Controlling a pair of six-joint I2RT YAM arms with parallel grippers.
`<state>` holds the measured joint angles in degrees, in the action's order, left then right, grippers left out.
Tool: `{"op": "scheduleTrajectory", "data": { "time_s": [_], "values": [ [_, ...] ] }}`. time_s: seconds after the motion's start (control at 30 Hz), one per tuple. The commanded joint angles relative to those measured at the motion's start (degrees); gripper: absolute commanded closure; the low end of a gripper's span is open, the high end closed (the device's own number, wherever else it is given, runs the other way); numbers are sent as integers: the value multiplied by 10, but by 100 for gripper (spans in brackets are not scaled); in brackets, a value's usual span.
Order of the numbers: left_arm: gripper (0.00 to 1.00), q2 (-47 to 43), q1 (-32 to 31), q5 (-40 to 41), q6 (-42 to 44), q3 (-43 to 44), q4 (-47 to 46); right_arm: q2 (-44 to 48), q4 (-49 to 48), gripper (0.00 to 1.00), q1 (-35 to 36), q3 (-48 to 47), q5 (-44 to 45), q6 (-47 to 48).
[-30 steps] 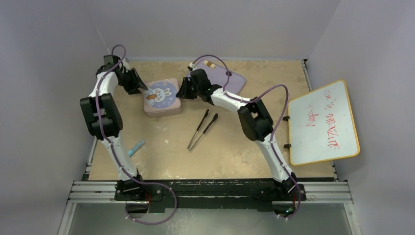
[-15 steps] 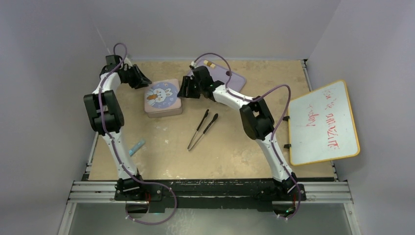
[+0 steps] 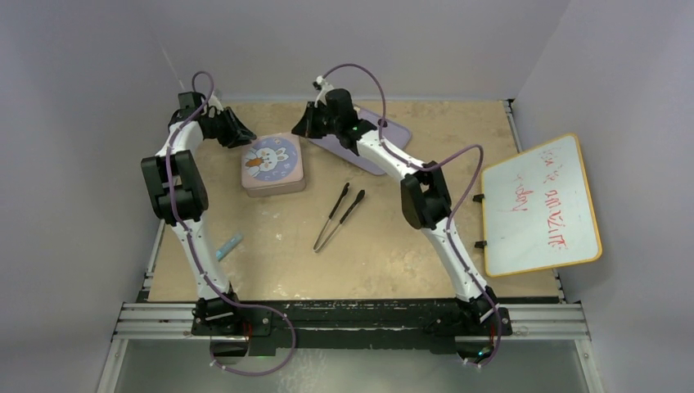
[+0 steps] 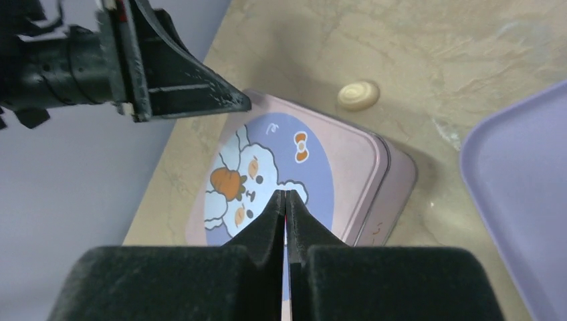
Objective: Pack the chocolate
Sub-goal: Close the box lid on the packing box, then reset both arms
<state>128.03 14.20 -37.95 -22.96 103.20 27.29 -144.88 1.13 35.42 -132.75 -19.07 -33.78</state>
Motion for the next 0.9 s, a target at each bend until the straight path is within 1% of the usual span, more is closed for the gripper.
{"op": "scheduleTrajectory", "data": {
  "time_s": [0.0, 0.1, 0.17, 0.27, 0.4, 0.47, 0.53, 0.6, 0.73, 0.87],
  "values": [
    [71, 7, -1, 50, 29, -1, 40, -73, -6, 100, 4, -31, -46, -36],
    [71, 9, -3, 48, 27, -3, 38, -98, 29, 100, 4, -22, 0, -43],
    [71, 10, -3, 49, 31, 5, 44, -114, 51, 100, 4, -24, 43, -26],
    [71, 10, -3, 54, 34, 16, 52, -119, 79, 100, 1, -19, 57, -12],
    [71, 6, -3, 56, 27, 28, 59, -79, 50, 100, 2, 21, 65, -4],
    [71, -4, -4, 49, 21, 37, 62, -60, 48, 100, 1, 15, 43, 3],
    [68, -20, -5, 51, 18, 50, 70, -35, 54, 100, 2, 9, 24, 7],
    [64, -42, -7, 55, 16, 61, 79, 11, 46, 99, 2, 27, 16, 13],
    [58, -102, -12, 57, 13, 52, 83, 106, 23, 88, 1, 102, 15, 29],
    [55, -173, -22, 57, 11, 20, 70, 197, 16, 73, -1, 194, 27, 46]
  ]
}}
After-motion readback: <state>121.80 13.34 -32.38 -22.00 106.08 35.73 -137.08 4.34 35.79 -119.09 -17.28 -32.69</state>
